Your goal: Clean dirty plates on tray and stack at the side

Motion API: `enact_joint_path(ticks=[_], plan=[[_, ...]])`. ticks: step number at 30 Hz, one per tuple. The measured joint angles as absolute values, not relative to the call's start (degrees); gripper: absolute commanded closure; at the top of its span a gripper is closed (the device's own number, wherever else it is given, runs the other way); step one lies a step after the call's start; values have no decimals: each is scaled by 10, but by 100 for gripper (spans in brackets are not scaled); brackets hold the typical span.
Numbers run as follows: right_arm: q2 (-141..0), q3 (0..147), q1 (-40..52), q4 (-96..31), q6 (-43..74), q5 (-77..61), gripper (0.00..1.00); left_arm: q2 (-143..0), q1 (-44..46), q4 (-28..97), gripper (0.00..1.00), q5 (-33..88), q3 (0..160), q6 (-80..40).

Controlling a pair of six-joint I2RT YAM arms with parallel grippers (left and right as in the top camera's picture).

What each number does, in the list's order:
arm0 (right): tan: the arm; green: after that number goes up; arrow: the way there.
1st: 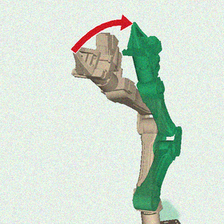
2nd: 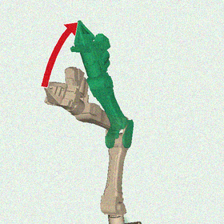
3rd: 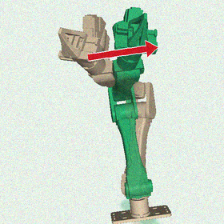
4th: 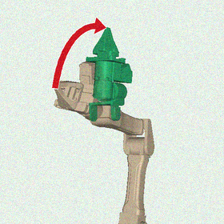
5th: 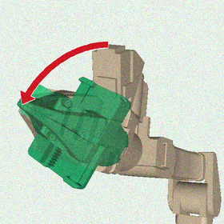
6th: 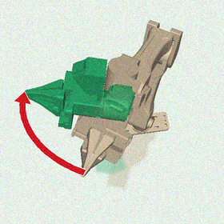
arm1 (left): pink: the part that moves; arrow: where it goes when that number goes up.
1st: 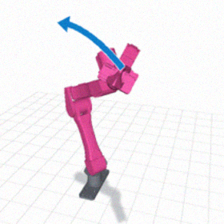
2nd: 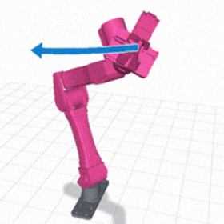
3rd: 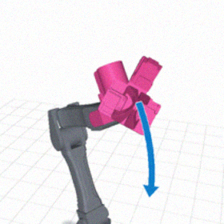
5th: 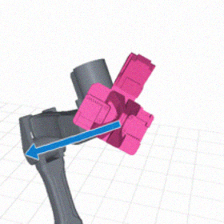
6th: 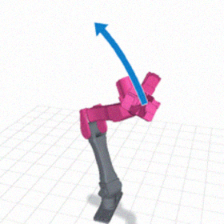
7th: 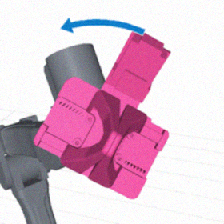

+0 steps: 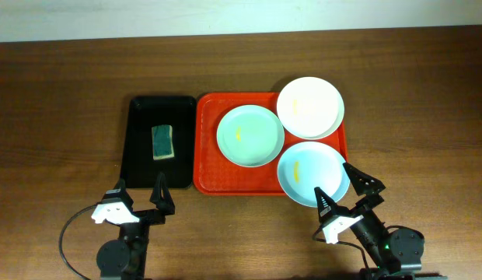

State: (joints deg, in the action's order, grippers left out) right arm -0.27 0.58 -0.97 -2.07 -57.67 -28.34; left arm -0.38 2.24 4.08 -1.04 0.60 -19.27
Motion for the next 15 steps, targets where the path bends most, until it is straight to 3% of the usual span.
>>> enact_joint_path(ticks=[1,3,6,15], plan=[[-3,6,-10,-21,-577,-283,2,-4,22,41,1,-10,6,-193],[-3,6,-17,-26,-410,-231,2,-4,30,43,1,-9,6,-173],[-3,6,-27,-27,-251,-176,2,-4,42,44,1,-4,6,-145],[-3,6,-27,-29,-149,-142,2,-4,42,44,1,-4,6,-130]])
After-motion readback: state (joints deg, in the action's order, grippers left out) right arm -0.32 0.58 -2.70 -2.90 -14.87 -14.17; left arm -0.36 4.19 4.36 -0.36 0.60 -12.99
